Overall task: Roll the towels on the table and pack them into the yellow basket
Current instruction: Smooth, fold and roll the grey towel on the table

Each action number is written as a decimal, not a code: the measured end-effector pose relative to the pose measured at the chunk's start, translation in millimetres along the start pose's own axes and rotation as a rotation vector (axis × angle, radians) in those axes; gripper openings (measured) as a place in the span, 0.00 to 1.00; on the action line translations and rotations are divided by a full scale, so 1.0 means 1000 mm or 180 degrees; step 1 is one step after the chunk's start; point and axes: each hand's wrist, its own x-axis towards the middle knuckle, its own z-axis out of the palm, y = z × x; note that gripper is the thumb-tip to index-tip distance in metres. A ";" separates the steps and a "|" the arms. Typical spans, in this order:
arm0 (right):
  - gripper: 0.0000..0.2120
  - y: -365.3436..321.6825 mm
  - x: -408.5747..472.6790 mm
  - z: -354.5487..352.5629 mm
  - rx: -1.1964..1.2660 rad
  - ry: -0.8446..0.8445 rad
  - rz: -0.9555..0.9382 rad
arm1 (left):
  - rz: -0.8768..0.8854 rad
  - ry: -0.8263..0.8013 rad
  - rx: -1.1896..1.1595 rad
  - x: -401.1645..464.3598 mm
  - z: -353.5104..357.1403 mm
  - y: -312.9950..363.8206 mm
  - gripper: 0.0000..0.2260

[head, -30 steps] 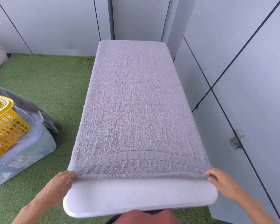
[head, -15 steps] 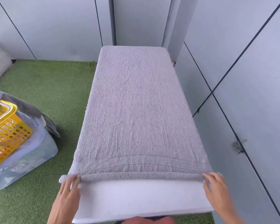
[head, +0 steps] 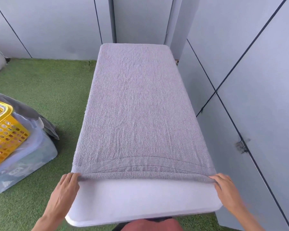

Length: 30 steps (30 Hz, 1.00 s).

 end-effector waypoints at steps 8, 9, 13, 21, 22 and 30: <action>0.16 -0.007 0.034 -0.037 0.0630 -0.0696 0.0396 | -0.0282 -0.1027 -0.0868 0.023 -0.020 -0.015 0.08; 0.17 -0.010 0.039 -0.036 0.0685 -0.0595 0.0463 | -0.0400 -0.0996 -0.1000 0.029 -0.022 -0.013 0.08; 0.15 -0.018 0.040 -0.025 0.0449 -0.0054 0.0465 | -0.0805 -0.0608 -0.0985 0.035 -0.019 -0.014 0.12; 0.20 -0.037 -0.010 0.014 -0.0271 0.0323 0.0104 | -0.0334 0.0262 -0.0268 -0.020 0.010 0.032 0.11; 0.22 -0.036 -0.011 0.014 -0.0245 0.0324 0.0089 | -0.0288 0.0280 -0.0193 -0.023 0.013 0.034 0.15; 0.14 -0.023 0.026 0.010 -0.0225 0.0097 0.0162 | -0.0390 0.0166 -0.0156 0.007 0.014 0.016 0.18</action>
